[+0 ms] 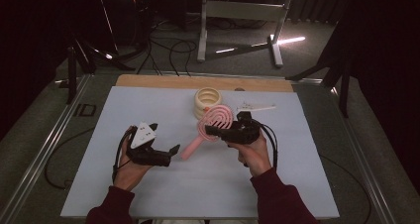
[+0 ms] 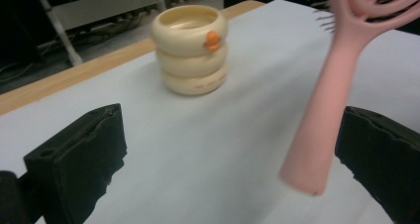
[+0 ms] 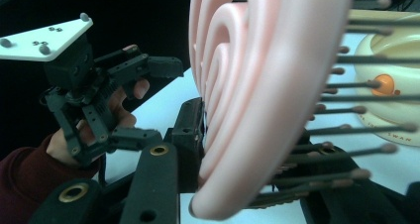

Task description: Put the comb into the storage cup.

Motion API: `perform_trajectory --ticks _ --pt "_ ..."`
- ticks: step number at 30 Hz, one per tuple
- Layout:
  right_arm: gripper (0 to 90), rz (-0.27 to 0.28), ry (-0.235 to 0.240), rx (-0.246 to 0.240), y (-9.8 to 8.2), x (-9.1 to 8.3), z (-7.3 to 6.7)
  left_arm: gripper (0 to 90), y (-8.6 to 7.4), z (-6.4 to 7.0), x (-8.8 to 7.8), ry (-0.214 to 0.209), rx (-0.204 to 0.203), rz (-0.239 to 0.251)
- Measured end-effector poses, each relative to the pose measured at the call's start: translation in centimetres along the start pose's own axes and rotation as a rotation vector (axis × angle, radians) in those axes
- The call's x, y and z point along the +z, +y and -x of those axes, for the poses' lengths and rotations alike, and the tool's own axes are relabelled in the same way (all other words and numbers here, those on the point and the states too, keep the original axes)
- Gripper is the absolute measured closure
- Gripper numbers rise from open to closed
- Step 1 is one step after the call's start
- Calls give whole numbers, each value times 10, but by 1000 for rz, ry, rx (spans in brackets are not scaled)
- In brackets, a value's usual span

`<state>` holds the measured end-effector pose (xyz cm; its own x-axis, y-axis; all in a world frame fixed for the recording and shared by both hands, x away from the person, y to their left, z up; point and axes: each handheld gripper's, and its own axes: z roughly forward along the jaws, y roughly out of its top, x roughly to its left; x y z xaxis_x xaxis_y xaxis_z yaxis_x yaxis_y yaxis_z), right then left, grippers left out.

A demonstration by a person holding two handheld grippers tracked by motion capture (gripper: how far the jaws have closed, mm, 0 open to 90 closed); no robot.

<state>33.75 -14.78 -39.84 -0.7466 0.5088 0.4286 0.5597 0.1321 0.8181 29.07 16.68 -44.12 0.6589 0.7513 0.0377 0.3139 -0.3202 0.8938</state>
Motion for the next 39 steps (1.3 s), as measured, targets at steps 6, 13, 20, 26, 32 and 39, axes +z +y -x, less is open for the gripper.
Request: perform_trajectory --ticks 6,13,20,26,32,39 --pt "636 0 -4 -6 1 0 0 0 -17 -11 -13 46 -31 19" --pt "637 -1 -9 -4 2 -1 1 0 -44 -21 -31 98 -67 44" --pt "638 1 -20 -14 4 -1 1 0 -69 -28 -46 148 -114 47" --pt "638 14 -30 -5 5 -1 2 0 -79 -32 -51 170 -137 43" --pt "638 23 -36 4 6 -1 5 0 -84 -34 -53 184 -161 53" --pt "638 29 -42 12 10 0 7 0 -87 -34 -52 191 -161 51"
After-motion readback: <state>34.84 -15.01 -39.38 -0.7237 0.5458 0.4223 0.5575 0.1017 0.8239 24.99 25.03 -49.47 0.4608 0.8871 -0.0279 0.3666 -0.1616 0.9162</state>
